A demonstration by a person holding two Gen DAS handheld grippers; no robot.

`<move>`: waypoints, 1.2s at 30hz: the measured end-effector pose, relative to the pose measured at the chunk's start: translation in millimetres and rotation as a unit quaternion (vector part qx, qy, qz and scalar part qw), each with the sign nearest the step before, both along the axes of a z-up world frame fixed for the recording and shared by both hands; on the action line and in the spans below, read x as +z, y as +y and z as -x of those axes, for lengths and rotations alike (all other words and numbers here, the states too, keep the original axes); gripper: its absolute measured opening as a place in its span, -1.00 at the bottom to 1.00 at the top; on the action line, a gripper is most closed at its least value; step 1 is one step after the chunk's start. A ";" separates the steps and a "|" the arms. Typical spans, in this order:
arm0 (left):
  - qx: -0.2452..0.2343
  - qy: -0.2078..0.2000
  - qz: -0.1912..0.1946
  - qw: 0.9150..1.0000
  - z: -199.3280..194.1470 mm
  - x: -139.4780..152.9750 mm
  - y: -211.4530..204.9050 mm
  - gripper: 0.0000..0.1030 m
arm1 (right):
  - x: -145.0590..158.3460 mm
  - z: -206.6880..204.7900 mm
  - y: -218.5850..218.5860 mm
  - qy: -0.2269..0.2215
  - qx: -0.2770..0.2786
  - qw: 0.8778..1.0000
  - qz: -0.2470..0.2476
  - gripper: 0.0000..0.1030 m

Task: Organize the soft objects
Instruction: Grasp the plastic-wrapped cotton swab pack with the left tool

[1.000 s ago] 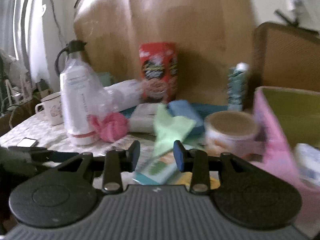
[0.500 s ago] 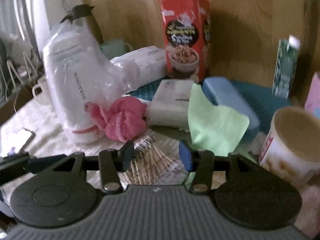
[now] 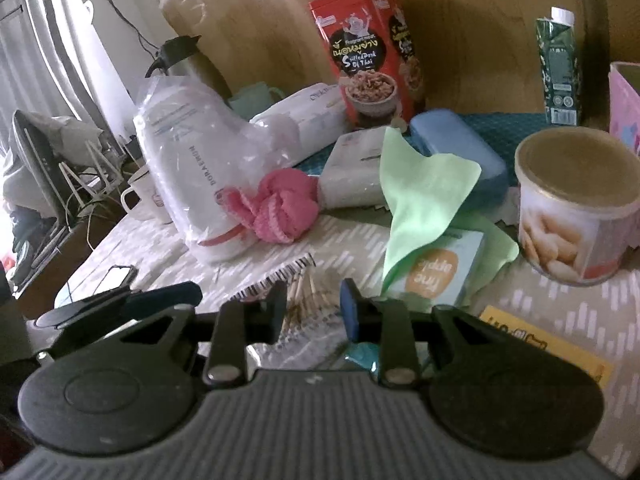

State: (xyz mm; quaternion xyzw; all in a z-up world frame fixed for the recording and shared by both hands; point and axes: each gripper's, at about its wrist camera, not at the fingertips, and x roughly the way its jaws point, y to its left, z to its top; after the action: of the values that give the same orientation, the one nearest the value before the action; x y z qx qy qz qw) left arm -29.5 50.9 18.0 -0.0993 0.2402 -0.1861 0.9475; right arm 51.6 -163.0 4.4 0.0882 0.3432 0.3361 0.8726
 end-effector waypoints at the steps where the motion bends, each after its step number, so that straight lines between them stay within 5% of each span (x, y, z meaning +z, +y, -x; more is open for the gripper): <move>1: 0.007 -0.001 0.004 1.000 1.5 -0.3 3.1 0.81 | -1.0 -1.8 -0.4 0.006 -0.003 1.000 -0.007 -0.37; 9: 0.123 0.030 0.092 0.988 -4.6 -6.4 41.4 0.81 | -9.4 -18.8 -14.1 0.070 -0.032 0.994 -0.078 -0.36; 15: 0.148 0.063 0.143 0.976 -15.2 -14.6 60.7 0.81 | -6.2 -5.8 -9.2 0.039 0.007 0.998 -0.045 -0.33; 22: 0.138 0.055 0.110 0.983 -14.7 -11.9 50.2 0.81 | -0.8 33.1 15.1 -0.040 0.076 0.996 0.038 -0.24; 29: 0.119 0.051 0.085 0.988 -14.2 -9.9 39.7 0.81 | -2.2 73.3 6.7 -0.062 0.074 0.995 0.034 -0.18; 31: 0.114 0.055 0.085 0.988 -15.6 -10.2 39.9 0.81 | 0.2 84.1 -0.8 -0.070 0.056 0.996 0.018 0.26; 36: 0.105 0.061 0.086 0.989 -17.6 -10.9 40.4 0.81 | -1.3 108.2 -12.5 -0.086 0.044 0.995 0.019 0.45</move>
State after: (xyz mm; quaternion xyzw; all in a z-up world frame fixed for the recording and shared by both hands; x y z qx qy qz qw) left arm -11.9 91.3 7.1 -0.2163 0.2694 -0.0993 0.9332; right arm -56.6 -175.5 3.1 0.0275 0.2763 0.3736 0.8851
